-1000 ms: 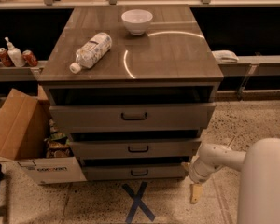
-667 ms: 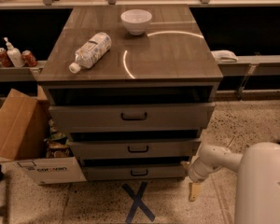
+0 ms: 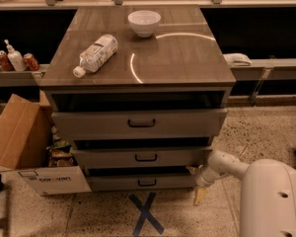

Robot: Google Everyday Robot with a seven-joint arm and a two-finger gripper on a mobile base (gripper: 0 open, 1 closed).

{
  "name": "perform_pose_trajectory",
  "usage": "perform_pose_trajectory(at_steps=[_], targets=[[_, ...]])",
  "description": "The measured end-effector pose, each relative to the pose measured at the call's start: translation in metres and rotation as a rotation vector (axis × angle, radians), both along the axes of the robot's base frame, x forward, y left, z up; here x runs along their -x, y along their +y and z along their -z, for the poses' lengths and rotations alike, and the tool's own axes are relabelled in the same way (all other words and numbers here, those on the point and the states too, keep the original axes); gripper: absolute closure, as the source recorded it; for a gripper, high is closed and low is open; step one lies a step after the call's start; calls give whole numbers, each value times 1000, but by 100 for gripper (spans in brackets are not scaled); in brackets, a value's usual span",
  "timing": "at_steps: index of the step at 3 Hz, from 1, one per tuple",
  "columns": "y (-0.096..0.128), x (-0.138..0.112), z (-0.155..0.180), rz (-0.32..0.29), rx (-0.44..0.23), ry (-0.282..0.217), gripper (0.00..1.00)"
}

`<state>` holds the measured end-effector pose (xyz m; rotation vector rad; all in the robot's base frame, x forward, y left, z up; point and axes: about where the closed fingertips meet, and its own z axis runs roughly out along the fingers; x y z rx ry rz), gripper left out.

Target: Open bottom drawer

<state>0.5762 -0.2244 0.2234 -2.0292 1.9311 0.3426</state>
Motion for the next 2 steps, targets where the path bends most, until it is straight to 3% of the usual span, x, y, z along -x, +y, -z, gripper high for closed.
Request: perform_pose_trajectory(at_steps=[1, 2], targets=[[9, -14, 18, 1, -18, 20, 0], [17, -18, 38, 8, -21, 48, 24]])
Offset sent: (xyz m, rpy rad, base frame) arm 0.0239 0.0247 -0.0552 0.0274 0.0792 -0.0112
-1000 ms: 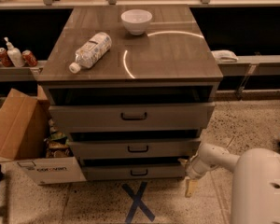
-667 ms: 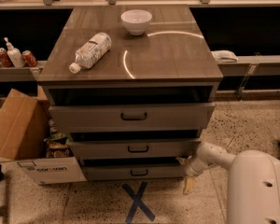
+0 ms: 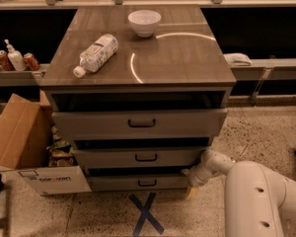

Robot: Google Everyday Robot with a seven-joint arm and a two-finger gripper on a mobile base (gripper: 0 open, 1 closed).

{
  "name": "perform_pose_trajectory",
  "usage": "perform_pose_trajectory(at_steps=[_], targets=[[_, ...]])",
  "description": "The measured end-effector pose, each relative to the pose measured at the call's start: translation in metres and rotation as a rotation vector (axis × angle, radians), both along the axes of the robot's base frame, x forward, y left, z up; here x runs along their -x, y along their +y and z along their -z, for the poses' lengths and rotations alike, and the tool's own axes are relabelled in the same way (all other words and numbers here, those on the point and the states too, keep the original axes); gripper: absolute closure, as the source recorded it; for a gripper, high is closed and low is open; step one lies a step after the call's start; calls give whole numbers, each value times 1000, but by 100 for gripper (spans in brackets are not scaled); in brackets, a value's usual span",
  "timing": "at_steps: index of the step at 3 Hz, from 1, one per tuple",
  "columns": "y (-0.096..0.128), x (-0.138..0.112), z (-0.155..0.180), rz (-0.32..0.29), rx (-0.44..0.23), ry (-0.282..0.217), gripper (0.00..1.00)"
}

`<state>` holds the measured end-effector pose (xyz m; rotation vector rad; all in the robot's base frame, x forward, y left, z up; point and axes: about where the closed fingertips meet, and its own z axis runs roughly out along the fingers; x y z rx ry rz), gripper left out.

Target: Open bottom drawer

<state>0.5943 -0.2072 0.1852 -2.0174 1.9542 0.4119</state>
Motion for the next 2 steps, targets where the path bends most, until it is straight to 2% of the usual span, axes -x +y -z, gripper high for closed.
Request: perform_pose_trajectory(at_steps=[1, 2], targets=[[5, 10, 7, -6, 6, 11, 49], [-5, 15, -18, 16, 5, -65, 71]])
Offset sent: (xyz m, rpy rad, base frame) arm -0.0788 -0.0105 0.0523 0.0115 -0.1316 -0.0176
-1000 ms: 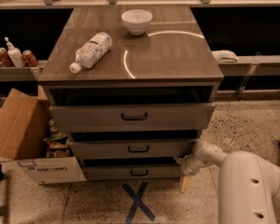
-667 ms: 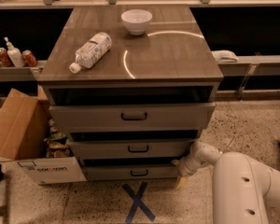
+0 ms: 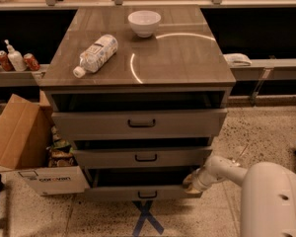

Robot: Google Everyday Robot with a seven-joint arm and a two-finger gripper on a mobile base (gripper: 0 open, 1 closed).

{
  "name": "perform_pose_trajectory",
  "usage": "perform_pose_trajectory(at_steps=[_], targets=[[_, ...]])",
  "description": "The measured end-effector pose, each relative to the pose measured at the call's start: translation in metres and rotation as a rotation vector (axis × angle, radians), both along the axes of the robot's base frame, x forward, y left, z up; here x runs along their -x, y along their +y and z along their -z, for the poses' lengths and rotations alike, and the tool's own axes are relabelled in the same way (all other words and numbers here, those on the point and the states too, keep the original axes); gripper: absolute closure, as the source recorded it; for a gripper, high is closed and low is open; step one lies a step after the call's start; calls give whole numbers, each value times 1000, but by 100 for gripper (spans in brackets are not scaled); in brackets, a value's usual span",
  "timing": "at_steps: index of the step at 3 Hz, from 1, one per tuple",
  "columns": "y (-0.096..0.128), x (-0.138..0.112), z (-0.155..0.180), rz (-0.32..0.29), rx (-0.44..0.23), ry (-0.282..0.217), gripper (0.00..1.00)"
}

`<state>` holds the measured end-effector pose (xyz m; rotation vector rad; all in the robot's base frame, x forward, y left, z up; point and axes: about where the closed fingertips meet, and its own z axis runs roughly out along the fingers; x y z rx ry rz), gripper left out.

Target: Open bottom drawer

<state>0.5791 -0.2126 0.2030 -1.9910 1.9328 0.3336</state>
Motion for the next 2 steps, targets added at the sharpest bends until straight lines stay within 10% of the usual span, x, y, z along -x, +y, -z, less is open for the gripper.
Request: perform_pose_trajectory(at_steps=[1, 2], targets=[[-3, 43, -20, -3, -21, -37, 95], [5, 64, -12, -19, -29, -2, 85]])
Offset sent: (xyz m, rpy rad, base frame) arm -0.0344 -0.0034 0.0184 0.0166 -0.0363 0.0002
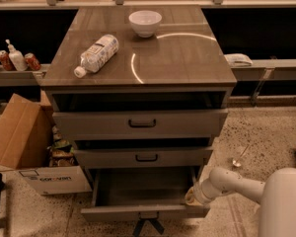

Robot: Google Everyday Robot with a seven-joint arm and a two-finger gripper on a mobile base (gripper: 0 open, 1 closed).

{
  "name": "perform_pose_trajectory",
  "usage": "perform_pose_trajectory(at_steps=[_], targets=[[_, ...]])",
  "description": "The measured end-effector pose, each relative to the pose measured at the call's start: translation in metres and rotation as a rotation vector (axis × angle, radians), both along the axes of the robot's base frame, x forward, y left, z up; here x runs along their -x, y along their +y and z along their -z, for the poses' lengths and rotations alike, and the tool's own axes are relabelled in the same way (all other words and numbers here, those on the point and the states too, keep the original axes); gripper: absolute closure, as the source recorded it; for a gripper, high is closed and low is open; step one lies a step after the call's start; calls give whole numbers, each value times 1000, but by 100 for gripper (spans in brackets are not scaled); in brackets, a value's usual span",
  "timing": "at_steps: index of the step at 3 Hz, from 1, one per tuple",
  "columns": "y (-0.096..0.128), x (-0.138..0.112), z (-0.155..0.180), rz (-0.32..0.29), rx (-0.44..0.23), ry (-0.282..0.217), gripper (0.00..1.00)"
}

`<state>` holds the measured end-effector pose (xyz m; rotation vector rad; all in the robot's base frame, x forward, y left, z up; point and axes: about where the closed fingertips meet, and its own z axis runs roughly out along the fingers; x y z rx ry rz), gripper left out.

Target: Open bottom drawer

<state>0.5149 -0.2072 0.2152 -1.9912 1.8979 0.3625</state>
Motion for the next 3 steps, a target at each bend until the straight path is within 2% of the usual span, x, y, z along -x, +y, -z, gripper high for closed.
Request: perform_pose_trajectory(at_steps=[3], targets=[[5, 6, 5, -6, -5, 11, 13]])
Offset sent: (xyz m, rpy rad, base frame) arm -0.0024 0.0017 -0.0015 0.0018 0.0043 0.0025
